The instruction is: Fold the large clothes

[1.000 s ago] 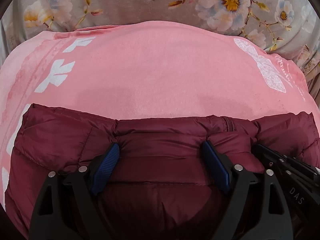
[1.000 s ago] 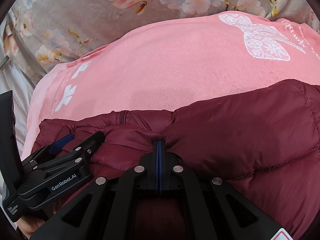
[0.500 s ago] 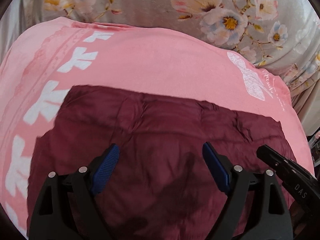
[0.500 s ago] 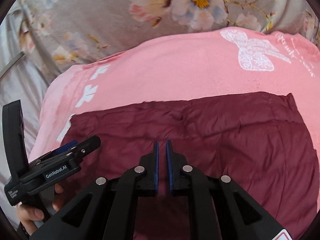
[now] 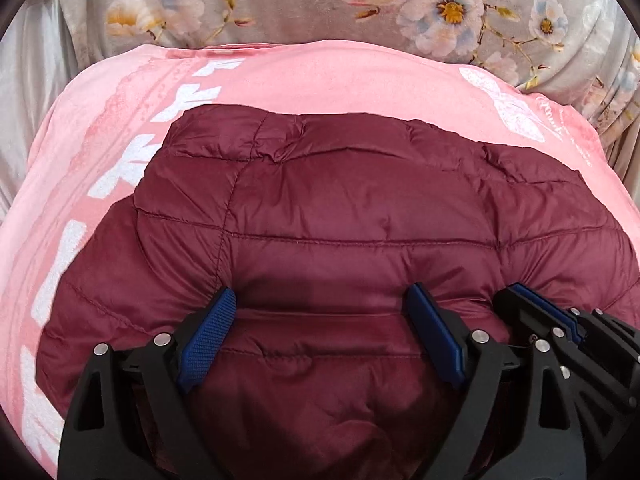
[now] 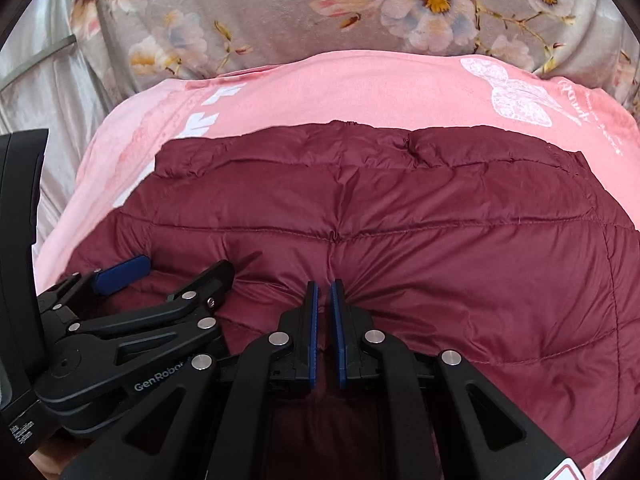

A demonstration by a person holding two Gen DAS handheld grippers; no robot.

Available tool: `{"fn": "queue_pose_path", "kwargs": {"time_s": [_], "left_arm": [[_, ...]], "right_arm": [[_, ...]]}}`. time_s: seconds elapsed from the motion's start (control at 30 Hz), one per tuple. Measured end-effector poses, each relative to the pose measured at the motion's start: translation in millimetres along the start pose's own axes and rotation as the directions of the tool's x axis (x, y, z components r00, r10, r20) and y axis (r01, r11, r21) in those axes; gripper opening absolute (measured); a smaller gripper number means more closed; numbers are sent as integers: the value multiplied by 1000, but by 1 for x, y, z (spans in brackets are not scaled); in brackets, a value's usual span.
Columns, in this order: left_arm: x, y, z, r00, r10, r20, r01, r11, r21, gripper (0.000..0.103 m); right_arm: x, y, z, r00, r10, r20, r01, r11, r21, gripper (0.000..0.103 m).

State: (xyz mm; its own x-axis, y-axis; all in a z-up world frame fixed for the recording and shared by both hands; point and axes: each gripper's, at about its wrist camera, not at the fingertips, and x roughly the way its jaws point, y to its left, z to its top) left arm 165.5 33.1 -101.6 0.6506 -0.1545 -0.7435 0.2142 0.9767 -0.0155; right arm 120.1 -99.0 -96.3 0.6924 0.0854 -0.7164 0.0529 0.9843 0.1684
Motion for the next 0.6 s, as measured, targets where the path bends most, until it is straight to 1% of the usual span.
{"fn": "queue_pose_path", "kwargs": {"time_s": [0.13,0.6], "left_arm": [[2,-2,-4,1000,18,19,-18,1000,10,85],[8,-6,-4,999,51,9,-51,998,22,89]], "right_arm": [[3,-2,-4,1000,4,11,-4,1000,5,9],[4,-7,-3,999,32,3,-33,999,29,9]]}}
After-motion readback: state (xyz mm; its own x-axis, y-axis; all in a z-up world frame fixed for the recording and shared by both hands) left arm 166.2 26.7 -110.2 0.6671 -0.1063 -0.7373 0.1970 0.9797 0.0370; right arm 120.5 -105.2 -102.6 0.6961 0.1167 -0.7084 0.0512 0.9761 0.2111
